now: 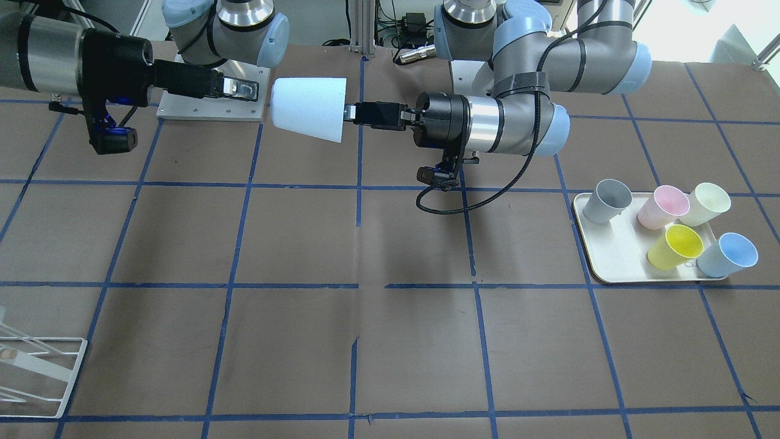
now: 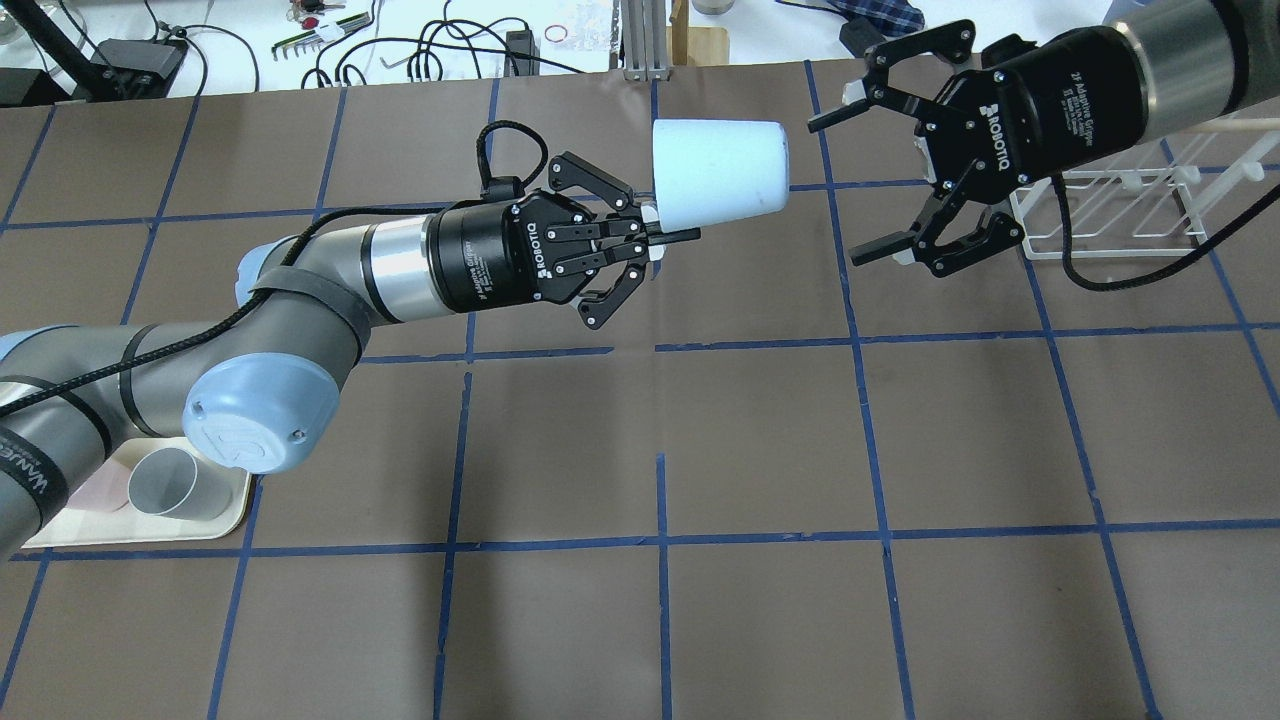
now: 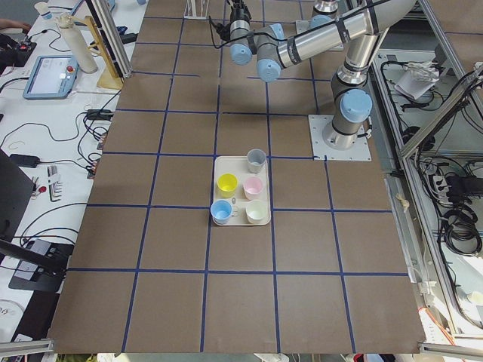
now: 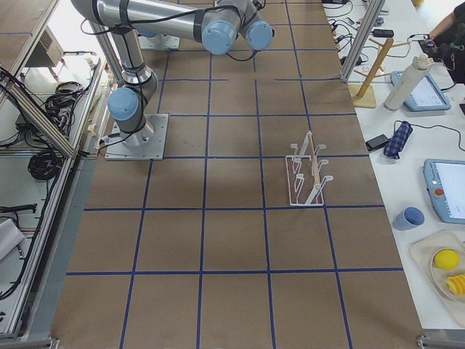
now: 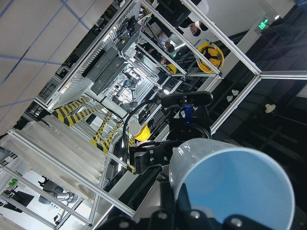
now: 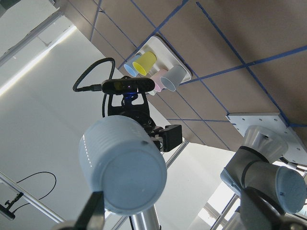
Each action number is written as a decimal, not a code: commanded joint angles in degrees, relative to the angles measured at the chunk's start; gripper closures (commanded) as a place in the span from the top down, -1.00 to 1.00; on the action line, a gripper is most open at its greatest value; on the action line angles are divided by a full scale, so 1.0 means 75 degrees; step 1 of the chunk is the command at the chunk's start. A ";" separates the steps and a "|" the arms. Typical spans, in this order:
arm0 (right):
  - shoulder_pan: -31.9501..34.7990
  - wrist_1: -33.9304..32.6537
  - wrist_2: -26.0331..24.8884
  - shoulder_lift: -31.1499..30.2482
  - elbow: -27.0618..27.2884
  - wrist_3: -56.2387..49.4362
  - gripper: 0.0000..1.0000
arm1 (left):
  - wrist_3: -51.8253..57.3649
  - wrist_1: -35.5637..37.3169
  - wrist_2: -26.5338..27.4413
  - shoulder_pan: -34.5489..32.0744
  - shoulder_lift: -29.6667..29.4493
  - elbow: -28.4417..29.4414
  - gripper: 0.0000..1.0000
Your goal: Transfer IKEA cup to right arm and place on rack
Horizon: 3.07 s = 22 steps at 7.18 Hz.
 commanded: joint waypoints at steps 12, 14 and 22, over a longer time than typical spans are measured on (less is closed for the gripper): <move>0.0505 -0.0381 0.0855 0.0241 -0.0081 0.0077 0.37 | -0.0007 0.0005 -0.0070 -0.0004 -0.0006 -0.0016 -1.00; 0.0493 -0.0591 0.0832 0.0253 -0.0081 0.0042 0.27 | -0.0041 0.0052 -0.0035 -0.0004 0.0006 -0.0016 -0.63; -0.0138 -0.2380 -0.0625 0.0184 -0.0104 0.0100 -0.07 | -0.0638 0.0122 0.2185 0.1165 0.0345 0.0205 0.61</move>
